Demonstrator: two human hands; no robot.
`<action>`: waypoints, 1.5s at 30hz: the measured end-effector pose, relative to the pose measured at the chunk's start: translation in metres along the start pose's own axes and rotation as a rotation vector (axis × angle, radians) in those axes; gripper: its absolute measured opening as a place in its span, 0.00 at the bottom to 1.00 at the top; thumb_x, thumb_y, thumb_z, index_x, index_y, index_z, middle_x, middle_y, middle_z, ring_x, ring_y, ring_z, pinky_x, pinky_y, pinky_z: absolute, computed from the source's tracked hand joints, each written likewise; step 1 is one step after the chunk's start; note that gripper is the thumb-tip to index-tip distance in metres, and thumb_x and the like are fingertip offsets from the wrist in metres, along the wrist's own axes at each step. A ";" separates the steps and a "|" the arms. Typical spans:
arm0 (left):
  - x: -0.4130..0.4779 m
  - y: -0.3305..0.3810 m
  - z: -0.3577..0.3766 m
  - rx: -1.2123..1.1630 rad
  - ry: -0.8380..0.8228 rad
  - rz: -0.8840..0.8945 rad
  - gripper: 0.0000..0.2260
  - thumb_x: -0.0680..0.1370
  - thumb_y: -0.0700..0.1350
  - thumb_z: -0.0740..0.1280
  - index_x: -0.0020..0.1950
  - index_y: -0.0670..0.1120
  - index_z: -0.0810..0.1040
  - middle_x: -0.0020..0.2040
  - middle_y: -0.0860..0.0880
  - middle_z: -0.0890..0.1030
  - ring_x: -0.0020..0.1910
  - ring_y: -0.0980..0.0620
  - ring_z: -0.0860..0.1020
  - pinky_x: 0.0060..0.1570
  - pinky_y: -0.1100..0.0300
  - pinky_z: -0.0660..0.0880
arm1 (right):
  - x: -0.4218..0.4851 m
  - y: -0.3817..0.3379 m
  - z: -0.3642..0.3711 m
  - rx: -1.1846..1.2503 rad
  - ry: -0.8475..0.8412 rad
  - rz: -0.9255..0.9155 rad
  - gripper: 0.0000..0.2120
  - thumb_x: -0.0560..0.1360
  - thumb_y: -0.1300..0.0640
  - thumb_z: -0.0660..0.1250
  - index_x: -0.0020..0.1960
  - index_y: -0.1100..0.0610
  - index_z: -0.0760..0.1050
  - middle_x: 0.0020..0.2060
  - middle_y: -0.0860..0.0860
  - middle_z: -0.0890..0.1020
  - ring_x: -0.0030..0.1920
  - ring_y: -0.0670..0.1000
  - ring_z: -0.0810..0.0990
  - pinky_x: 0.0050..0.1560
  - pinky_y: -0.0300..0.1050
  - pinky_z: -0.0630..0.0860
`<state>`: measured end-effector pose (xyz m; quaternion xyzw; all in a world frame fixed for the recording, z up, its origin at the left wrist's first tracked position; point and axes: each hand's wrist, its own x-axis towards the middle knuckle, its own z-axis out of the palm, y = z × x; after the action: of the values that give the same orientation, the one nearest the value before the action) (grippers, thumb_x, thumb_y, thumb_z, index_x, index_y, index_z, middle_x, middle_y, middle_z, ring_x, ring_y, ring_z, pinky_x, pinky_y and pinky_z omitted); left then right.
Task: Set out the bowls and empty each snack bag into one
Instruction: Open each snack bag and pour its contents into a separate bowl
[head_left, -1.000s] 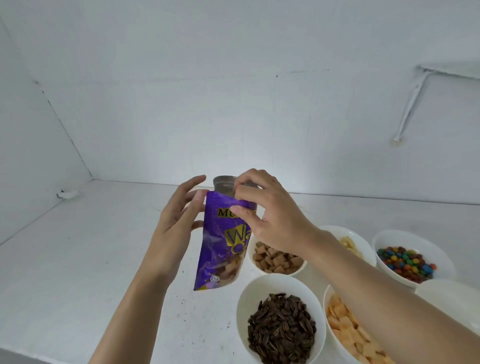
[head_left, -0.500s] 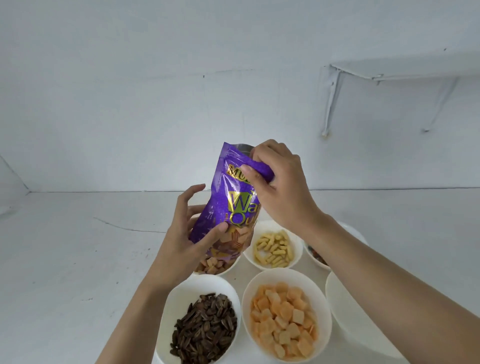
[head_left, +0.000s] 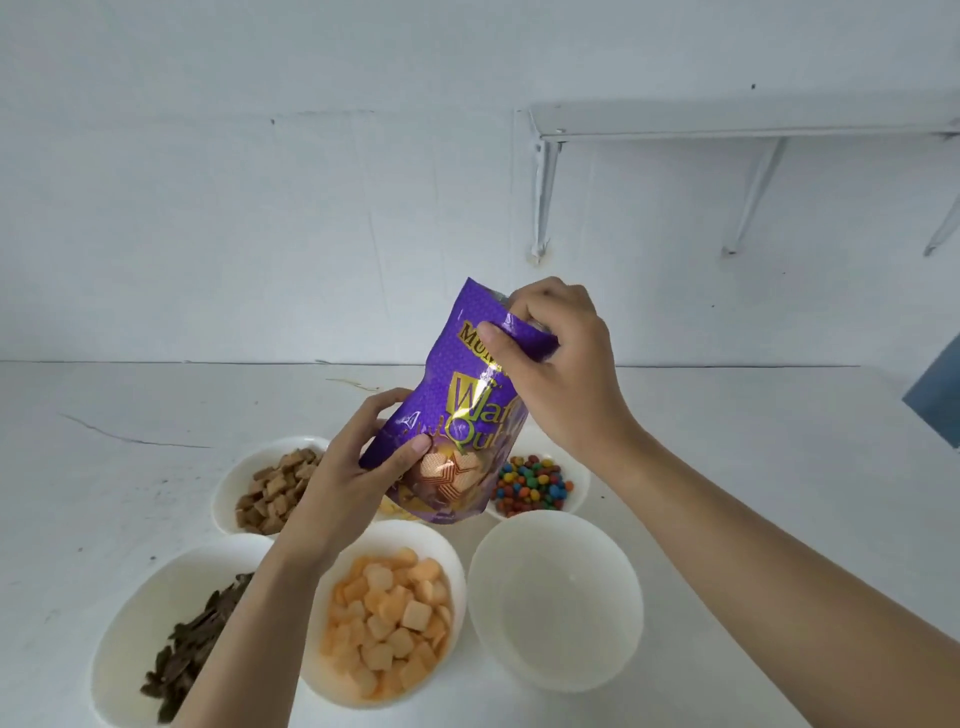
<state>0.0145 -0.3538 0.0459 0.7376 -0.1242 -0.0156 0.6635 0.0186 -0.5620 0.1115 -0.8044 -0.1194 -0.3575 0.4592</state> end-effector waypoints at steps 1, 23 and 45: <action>-0.002 -0.001 0.004 -0.016 0.003 0.000 0.15 0.78 0.45 0.71 0.64 0.56 0.78 0.51 0.49 0.85 0.48 0.47 0.86 0.42 0.60 0.83 | -0.003 0.005 -0.006 -0.009 -0.012 0.009 0.12 0.75 0.49 0.70 0.39 0.56 0.76 0.46 0.45 0.79 0.54 0.50 0.74 0.57 0.62 0.72; -0.037 0.005 0.015 -0.142 0.263 0.122 0.08 0.79 0.48 0.69 0.49 0.44 0.75 0.42 0.49 0.75 0.39 0.46 0.76 0.31 0.38 0.81 | -0.038 -0.019 -0.036 0.533 -0.174 0.500 0.19 0.80 0.60 0.67 0.42 0.72 0.63 0.38 0.72 0.66 0.38 0.55 0.69 0.41 0.47 0.64; -0.060 0.019 0.028 -0.037 0.278 0.118 0.10 0.80 0.40 0.70 0.58 0.50 0.77 0.49 0.51 0.82 0.42 0.50 0.86 0.33 0.55 0.83 | -0.074 0.014 -0.061 0.529 -0.179 0.646 0.03 0.77 0.62 0.71 0.47 0.60 0.84 0.52 0.57 0.83 0.44 0.48 0.85 0.36 0.37 0.79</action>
<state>-0.0524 -0.3702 0.0526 0.7117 -0.0741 0.1235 0.6875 -0.0558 -0.6103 0.0711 -0.6829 0.0117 -0.0811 0.7259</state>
